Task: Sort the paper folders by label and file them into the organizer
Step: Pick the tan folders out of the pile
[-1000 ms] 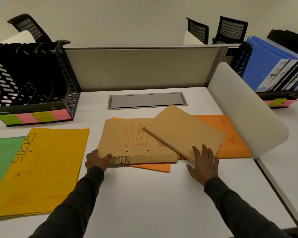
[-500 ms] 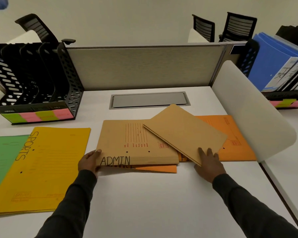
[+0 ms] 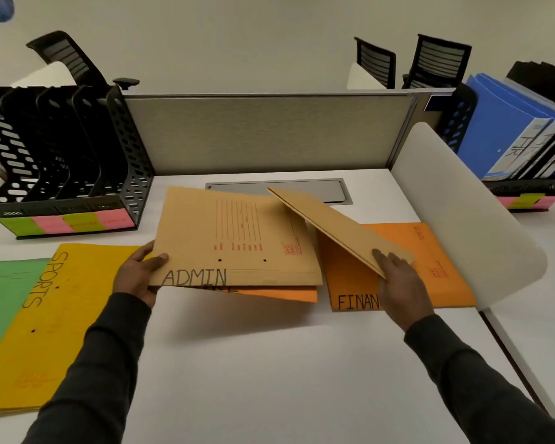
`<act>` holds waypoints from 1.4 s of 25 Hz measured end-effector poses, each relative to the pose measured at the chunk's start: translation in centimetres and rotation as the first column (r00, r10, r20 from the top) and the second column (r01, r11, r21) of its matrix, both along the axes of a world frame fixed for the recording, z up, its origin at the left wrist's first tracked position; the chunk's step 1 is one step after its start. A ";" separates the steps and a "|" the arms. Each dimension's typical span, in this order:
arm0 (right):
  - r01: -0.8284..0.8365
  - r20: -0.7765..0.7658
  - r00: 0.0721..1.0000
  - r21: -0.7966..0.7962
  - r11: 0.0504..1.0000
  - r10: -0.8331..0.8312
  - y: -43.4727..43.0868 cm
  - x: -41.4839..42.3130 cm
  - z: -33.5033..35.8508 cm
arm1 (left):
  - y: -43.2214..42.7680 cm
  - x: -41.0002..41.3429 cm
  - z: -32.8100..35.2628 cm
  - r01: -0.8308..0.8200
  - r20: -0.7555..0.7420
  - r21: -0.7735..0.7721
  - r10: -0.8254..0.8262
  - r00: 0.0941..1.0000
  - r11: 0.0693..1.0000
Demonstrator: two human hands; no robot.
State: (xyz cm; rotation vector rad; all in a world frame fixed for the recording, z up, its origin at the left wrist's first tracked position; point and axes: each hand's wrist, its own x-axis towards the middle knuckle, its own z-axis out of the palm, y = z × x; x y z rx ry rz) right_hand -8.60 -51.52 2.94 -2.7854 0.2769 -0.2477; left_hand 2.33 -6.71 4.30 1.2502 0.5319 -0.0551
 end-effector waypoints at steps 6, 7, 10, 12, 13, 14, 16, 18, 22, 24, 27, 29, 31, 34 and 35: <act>0.043 0.157 0.987 0.016 0.999 -0.044 0.2 0.1 3.4 | -4.5 1.5 -0.4 0.117 -0.004 -0.096 -0.118 0.993 0.988; 0.048 0.186 0.981 0.020 0.999 -0.051 0.2 -0.1 3.6 | -6.4 1.7 -1.0 0.165 -0.023 -0.109 -0.169 0.985 0.980; 0.049 0.205 0.977 0.013 0.999 -0.051 0.1 -1.2 3.2 | -13.3 1.7 -2.4 0.347 -0.078 -0.103 -0.355 0.931 0.932; 0.066 0.143 0.988 -0.007 0.998 -0.065 -0.2 -2.3 2.3 | -17.7 1.3 -3.5 0.496 -0.151 0.188 -0.474 0.868 0.848; 0.079 0.109 0.991 -0.022 0.997 -0.077 -0.2 -2.9 1.6 | -19.3 1.0 -4.0 0.556 -0.204 0.409 -0.522 0.828 0.723; 0.092 0.078 0.993 -0.035 0.995 -0.089 -0.2 -3.5 1.0 | -20.4 0.6 -4.4 0.547 -0.239 0.617 -0.528 0.815 0.565; 0.099 0.006 0.995 -0.064 0.993 -0.098 0.1 -4.7 -0.3 | -21.5 -0.4 -4.8 0.359 -0.166 0.889 -0.532 0.830 0.283; 0.069 -0.076 0.994 -0.093 0.993 -0.077 0.9 -5.7 -1.4 | -21.6 -1.3 -5.2 0.087 -0.064 0.996 -0.614 0.786 0.007; -0.055 -0.098 0.994 -0.036 0.998 0.051 3.5 -6.5 -1.1 | -19.5 -2.3 -5.0 -0.068 -0.117 0.974 -0.742 0.661 -0.214; -0.144 0.041 0.989 0.020 0.989 0.143 4.6 -6.4 0.2 | -17.5 -2.5 -3.6 -0.105 -0.034 0.986 -0.773 0.634 -0.130; -0.156 0.282 0.950 0.052 0.986 0.135 5.6 -4.8 3.3 | -13.5 -1.9 -0.4 -0.306 0.253 0.949 -0.763 0.595 0.076; -0.075 0.390 0.921 0.115 0.990 0.024 6.1 -2.8 5.8 | -10.7 -1.3 2.5 -0.376 0.367 0.914 -0.713 0.598 0.155; -0.067 0.439 0.898 0.192 0.979 -0.024 7.3 -1.2 7.3 | -7.9 -1.1 5.2 -0.387 0.468 0.881 -0.609 0.640 0.271; -0.132 0.385 0.923 0.363 0.922 -0.020 10.4 0.6 6.9 | -3.8 -1.4 7.5 -0.330 0.565 0.781 -0.374 0.736 0.530; -0.130 0.320 0.947 0.459 0.879 -0.028 11.7 1.1 6.4 | -2.6 -1.5 7.6 -0.299 0.570 0.728 -0.302 0.764 0.617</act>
